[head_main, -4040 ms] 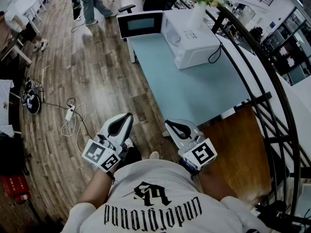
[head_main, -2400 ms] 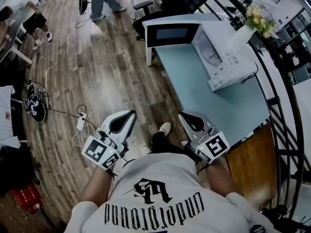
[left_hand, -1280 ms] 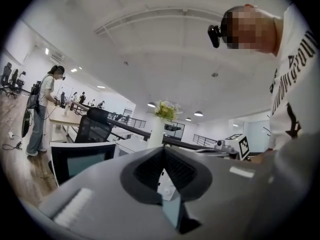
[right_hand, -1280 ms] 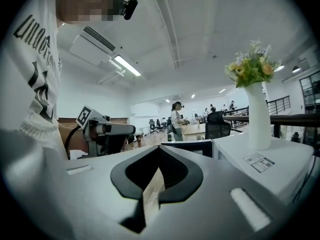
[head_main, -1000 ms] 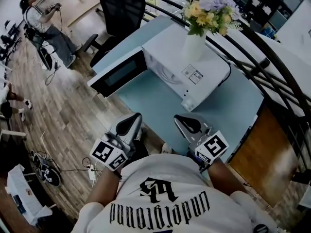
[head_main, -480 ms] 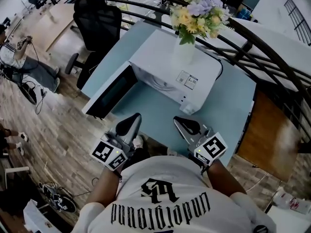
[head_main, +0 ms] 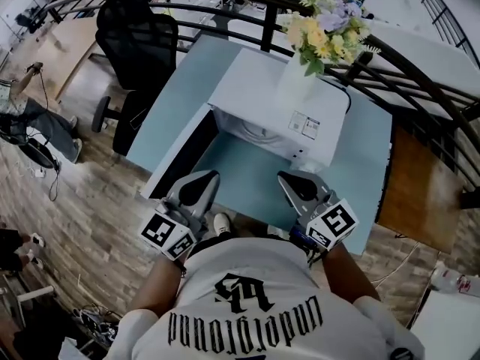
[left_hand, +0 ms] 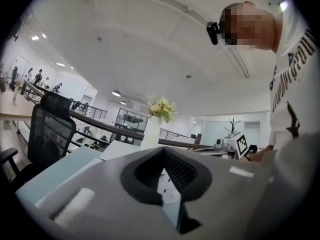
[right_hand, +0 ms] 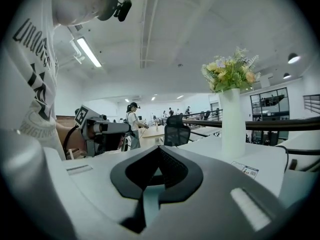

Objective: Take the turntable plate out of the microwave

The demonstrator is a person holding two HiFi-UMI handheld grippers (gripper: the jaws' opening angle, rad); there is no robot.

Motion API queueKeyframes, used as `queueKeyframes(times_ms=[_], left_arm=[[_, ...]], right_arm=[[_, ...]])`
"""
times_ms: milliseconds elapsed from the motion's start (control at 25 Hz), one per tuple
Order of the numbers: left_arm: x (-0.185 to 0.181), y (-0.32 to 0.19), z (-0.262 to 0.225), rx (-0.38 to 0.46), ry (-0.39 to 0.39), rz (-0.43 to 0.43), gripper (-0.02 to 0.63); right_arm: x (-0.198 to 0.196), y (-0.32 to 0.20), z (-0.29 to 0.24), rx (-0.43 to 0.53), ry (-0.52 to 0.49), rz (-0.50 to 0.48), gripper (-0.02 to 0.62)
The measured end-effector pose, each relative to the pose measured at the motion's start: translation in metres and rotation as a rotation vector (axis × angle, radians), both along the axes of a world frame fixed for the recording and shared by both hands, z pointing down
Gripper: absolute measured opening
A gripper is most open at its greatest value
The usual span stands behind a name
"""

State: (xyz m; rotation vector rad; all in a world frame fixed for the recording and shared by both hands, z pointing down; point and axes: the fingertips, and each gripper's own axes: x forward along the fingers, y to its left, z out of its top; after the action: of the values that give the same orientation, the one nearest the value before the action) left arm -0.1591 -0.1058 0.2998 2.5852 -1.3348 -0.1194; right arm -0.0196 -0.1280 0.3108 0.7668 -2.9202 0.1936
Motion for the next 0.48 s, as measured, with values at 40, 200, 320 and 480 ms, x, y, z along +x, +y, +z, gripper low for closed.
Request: queueKeyframes(times_ms=[40, 200, 320, 480], left_arm=[[-0.007, -0.001, 0.000, -0.001, 0.002, 0.013, 0.049], [-0.026, -0.004, 0.007, -0.006, 0.008, 0.081, 0.049], [-0.035, -0.006, 0.012, -0.008, 0.010, 0.127, 0.049], [-0.042, -0.016, 0.020, -0.022, 0.027, 0.147, 0.049]], right_arm=[[-0.005, -0.002, 0.000, 0.000, 0.001, 0.016, 0.002], [-0.027, -0.009, 0.013, -0.031, 0.001, 0.080, 0.003], [-0.039, -0.008, 0.020, -0.052, 0.002, 0.129, 0.003], [-0.047, -0.010, 0.023, -0.060, 0.008, 0.155, 0.003]])
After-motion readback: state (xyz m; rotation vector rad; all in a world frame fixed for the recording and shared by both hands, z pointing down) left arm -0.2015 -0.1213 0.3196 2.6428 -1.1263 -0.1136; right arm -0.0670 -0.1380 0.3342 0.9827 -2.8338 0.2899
